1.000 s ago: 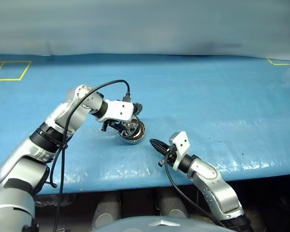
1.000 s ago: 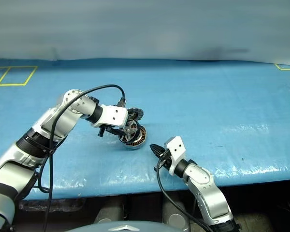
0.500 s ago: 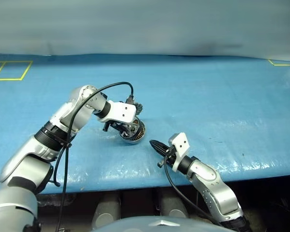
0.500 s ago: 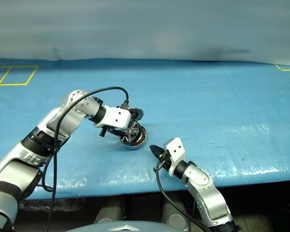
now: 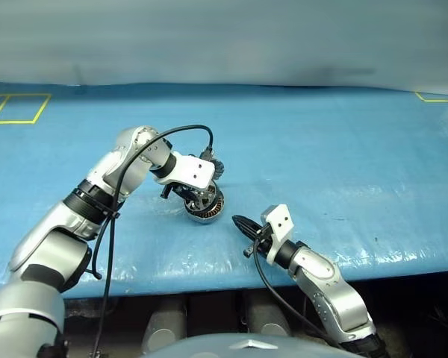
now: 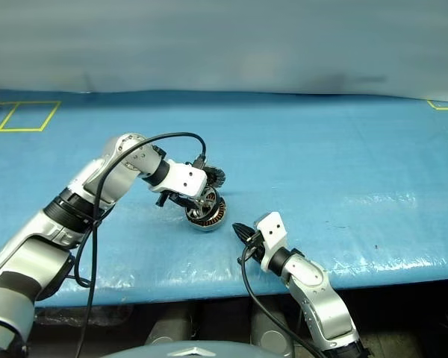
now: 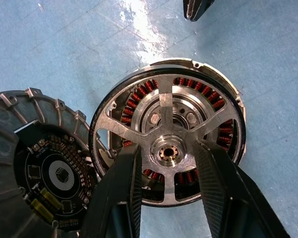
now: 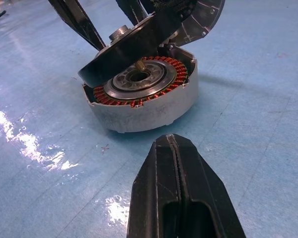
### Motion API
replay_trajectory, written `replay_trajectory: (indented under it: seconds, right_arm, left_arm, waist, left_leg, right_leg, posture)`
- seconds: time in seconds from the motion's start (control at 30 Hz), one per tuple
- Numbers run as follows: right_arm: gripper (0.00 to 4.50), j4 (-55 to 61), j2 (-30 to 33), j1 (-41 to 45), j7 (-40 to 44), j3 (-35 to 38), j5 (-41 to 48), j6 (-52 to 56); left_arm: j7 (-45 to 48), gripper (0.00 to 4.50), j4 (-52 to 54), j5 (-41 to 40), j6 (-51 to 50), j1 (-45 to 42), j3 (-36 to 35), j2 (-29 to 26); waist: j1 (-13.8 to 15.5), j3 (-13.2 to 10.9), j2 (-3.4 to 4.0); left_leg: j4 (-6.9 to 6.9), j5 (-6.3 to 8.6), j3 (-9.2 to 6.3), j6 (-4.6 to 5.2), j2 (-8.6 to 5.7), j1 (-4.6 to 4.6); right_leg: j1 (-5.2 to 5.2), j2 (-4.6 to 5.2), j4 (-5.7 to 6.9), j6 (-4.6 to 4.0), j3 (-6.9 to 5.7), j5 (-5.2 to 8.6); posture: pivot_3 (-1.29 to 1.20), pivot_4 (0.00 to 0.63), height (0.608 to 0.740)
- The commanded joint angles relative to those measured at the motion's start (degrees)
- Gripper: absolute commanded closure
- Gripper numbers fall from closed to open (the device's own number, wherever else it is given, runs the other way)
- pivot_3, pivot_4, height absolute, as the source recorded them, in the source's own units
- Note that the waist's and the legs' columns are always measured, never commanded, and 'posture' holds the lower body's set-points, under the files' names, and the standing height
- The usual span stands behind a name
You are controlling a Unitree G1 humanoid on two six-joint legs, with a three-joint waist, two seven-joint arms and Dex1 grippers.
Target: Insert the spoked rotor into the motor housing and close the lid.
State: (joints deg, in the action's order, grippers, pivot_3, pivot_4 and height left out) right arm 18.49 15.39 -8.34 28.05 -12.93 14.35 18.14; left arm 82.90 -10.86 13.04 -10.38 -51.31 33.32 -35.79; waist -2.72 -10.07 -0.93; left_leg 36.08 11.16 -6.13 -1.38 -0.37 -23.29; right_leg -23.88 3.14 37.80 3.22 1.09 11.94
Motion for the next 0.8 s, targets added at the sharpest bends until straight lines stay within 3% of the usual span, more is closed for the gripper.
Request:
replay_trajectory:
  seconds: [0.03, 0.57, 0.67, 0.8]
  right_arm:
    - [4.50, 2.34, -0.32, -0.31, -0.49, 0.57, 0.45, -0.04]
    - [4.50, 3.08, -0.34, -0.53, -1.39, 0.63, 0.56, 0.25]
    - [4.50, 3.15, -0.35, -0.58, -1.54, 0.65, 0.59, 0.30]
    - [4.50, 3.32, -0.27, -0.61, -1.65, 0.67, 0.68, 0.64]
  left_arm:
    - [1.52, 2.99, -0.61, 0.67, 1.53, -1.62, 0.30, 0.39]
    - [3.86, 2.99, -2.47, 3.39, 4.75, -1.91, 1.66, 1.98]
    - [4.19, 2.27, -2.57, 3.18, 4.70, -2.27, 1.32, 2.53]
    - [4.09, 0.93, -2.26, 1.88, 3.86, -2.73, 0.15, 3.45]
  waist:
    - [0.01, 0.00, 0.00]
    - [0.02, 0.00, 0.00]
    - [0.03, 0.00, 0.00]
    - [0.05, 0.00, -0.01]
  left_leg:
    - [0.00, 0.00, 0.00, 0.00, 0.00, 0.00]
    - [-0.02, 0.00, 0.00, 0.00, 0.00, 0.00]
    - [-0.02, 0.00, 0.00, 0.00, 0.00, 0.00]
    - [-0.02, 0.00, 0.00, 0.00, 0.00, -0.03]
  right_leg:
    - [0.00, 0.00, 0.00, 0.00, 0.00, 0.00]
    - [0.00, 0.00, -0.02, -0.01, 0.00, 0.01]
    - [0.00, 0.00, -0.02, -0.01, 0.00, 0.01]
    - [-0.01, 0.00, -0.03, -0.01, 0.00, 0.01]
  posture:
    - [0.00, 0.150, 0.740]
    - [0.00, 0.150, 0.740]
    - [0.00, 0.150, 0.740]
    - [0.00, 0.150, 0.740]
